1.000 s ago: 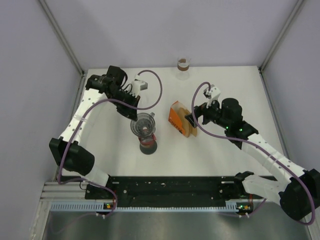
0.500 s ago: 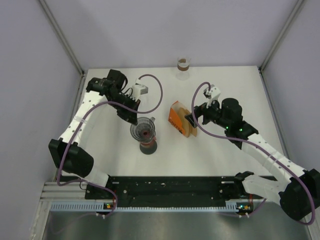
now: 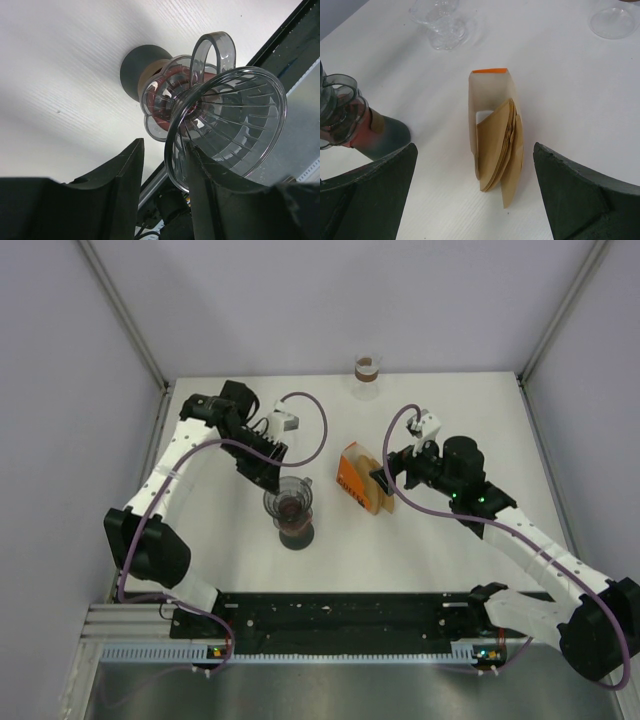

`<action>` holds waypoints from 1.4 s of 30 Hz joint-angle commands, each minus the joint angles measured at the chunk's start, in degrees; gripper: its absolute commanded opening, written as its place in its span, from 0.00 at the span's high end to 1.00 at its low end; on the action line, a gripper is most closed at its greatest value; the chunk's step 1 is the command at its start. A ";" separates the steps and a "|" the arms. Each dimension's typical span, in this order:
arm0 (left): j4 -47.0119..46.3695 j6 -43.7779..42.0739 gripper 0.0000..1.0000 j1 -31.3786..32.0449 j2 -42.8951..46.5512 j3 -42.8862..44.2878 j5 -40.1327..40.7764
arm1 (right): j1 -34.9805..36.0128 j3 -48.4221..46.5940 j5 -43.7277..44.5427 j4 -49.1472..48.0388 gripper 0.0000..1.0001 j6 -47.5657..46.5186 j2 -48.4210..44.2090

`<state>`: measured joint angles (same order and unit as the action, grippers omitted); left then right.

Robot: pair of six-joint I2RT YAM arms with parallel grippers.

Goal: Place the coffee filter in the dripper
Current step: Place the coffee dripper in the dripper holder, then pick up the coffee filter from the coffee filter holder.

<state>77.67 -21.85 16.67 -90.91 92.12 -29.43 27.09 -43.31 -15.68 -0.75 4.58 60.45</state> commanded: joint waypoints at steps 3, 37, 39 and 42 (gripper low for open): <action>13.30 0.22 0.49 0.21 0.39 2.89 0.42 | -0.46 -1.96 -0.49 -1.71 0.01 -0.36 0.02; 4.42 4.18 0.34 -0.32 4.17 10.89 6.67 | -3.80 3.14 6.28 -3.28 0.63 5.71 16.89; 4.25 4.09 0.34 -0.32 4.34 10.37 6.93 | -3.89 3.23 6.02 -4.43 0.66 5.44 18.12; 3.98 4.09 0.34 -0.32 4.52 10.19 7.11 | -3.80 2.97 5.75 -5.22 0.71 4.65 20.76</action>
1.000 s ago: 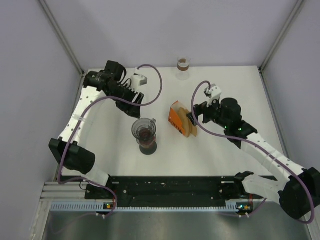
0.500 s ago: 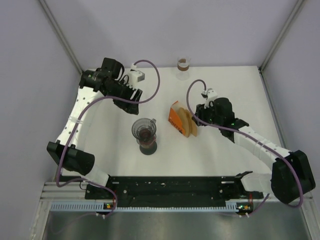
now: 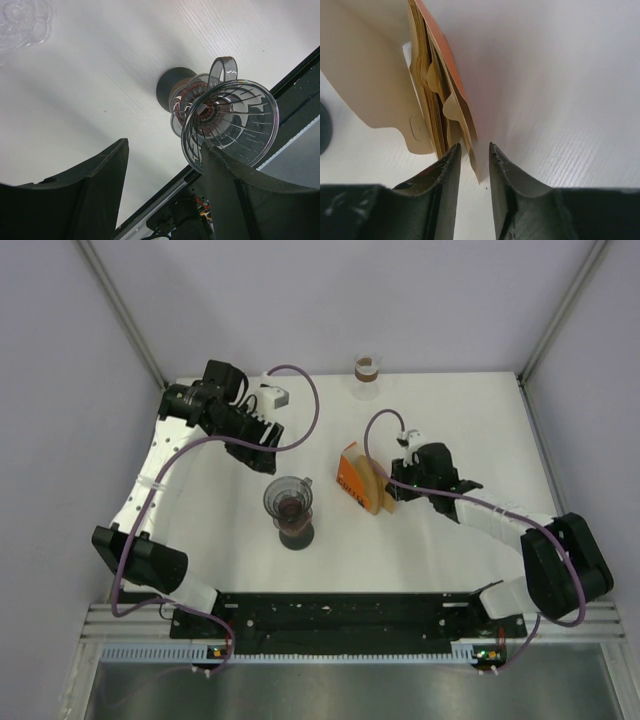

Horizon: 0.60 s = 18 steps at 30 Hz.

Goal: Place the coffee filter in the dripper
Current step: Pick up the coffee filter from the coffee filter holder.

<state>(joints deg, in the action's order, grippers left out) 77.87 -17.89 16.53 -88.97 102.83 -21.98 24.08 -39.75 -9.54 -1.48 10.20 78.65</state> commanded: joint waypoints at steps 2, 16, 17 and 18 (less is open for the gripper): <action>3.87 0.14 0.34 -0.19 2.57 -0.35 -0.70 | -0.87 -1.03 -0.83 -4.50 0.77 -1.76 3.78; 3.87 -0.13 0.35 -0.19 2.40 0.44 -0.79 | -0.17 -4.37 -2.06 3.30 1.00 -4.48 -1.83; 3.79 -0.13 0.34 -0.19 2.40 0.53 -0.87 | 0.18 -4.81 -1.89 4.02 1.00 -4.57 -2.36; 3.79 -0.13 0.35 -0.19 2.31 0.62 -0.87 | 0.44 -5.25 -1.80 4.72 1.00 -4.92 -2.80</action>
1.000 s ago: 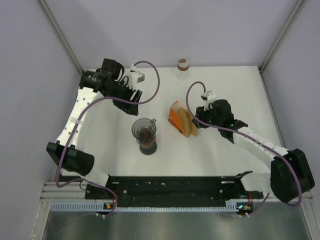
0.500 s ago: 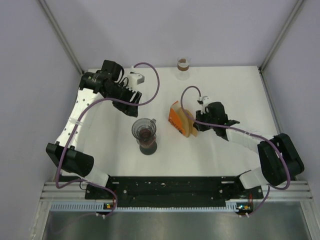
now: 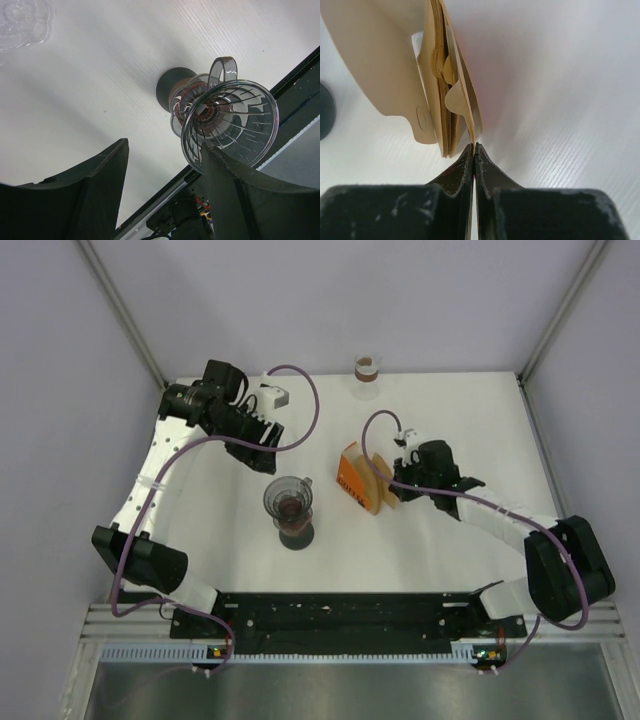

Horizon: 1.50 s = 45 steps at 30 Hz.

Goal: Place the coffee filter in the dripper
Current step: Pick up the coffee filter from the coffee filter holder, then adjust the coffee filter.

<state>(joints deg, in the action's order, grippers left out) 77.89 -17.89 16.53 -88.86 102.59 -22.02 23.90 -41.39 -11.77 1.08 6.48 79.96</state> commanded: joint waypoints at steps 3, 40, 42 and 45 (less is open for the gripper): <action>3.24 -0.04 0.35 -0.19 2.20 1.04 -0.83 | 1.76 -5.89 1.75 5.58 1.00 -2.17 -5.78; -6.24 0.31 0.05 0.52 6.32 15.89 -17.53 | 19.25 -29.88 -15.06 4.90 1.00 -25.67 -13.35; -11.24 0.83 0.05 0.52 8.60 14.58 -16.14 | 19.17 -31.47 -6.73 3.76 1.00 -18.56 -12.21; -20.65 4.96 0.06 0.52 12.04 11.32 -6.49 | 19.17 -33.05 11.54 3.23 1.00 -6.95 -11.41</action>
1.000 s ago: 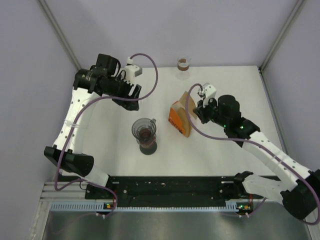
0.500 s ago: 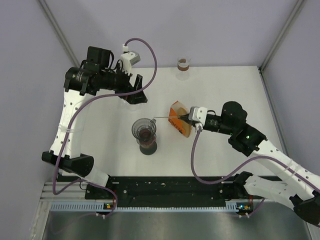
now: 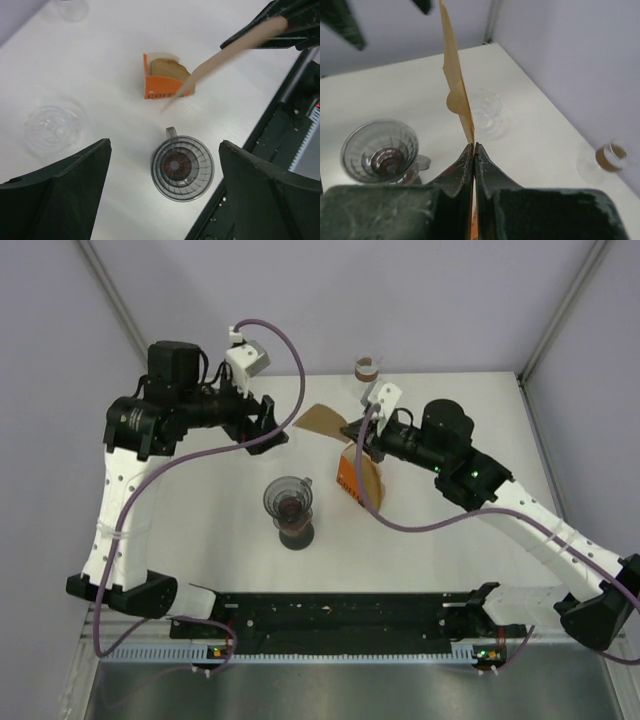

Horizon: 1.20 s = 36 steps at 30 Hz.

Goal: Place the coffee filter in the dripper
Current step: Adjust the coffee filter.

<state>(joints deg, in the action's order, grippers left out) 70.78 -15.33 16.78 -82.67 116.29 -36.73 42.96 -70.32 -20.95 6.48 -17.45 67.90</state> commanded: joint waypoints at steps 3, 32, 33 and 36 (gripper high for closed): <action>-15.14 7.93 0.15 0.27 3.58 1.30 11.51 | 0.28 -2.37 30.33 -7.07 1.00 22.72 0.31; -23.41 28.96 0.09 14.78 -15.58 14.67 26.35 | 7.66 -5.96 39.49 -14.57 1.00 20.36 11.03; -23.24 28.78 0.11 14.69 -15.85 14.67 26.71 | 8.19 -6.14 40.28 -14.57 1.00 19.48 11.20; -22.97 28.78 0.20 14.78 -16.46 14.32 26.10 | 9.33 -6.32 42.04 -14.13 1.00 17.81 11.73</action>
<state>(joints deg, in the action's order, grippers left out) 50.00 12.64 31.48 -97.97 129.16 -12.47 50.11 -73.63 17.26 -5.41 3.53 79.33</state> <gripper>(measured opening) 0.855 0.003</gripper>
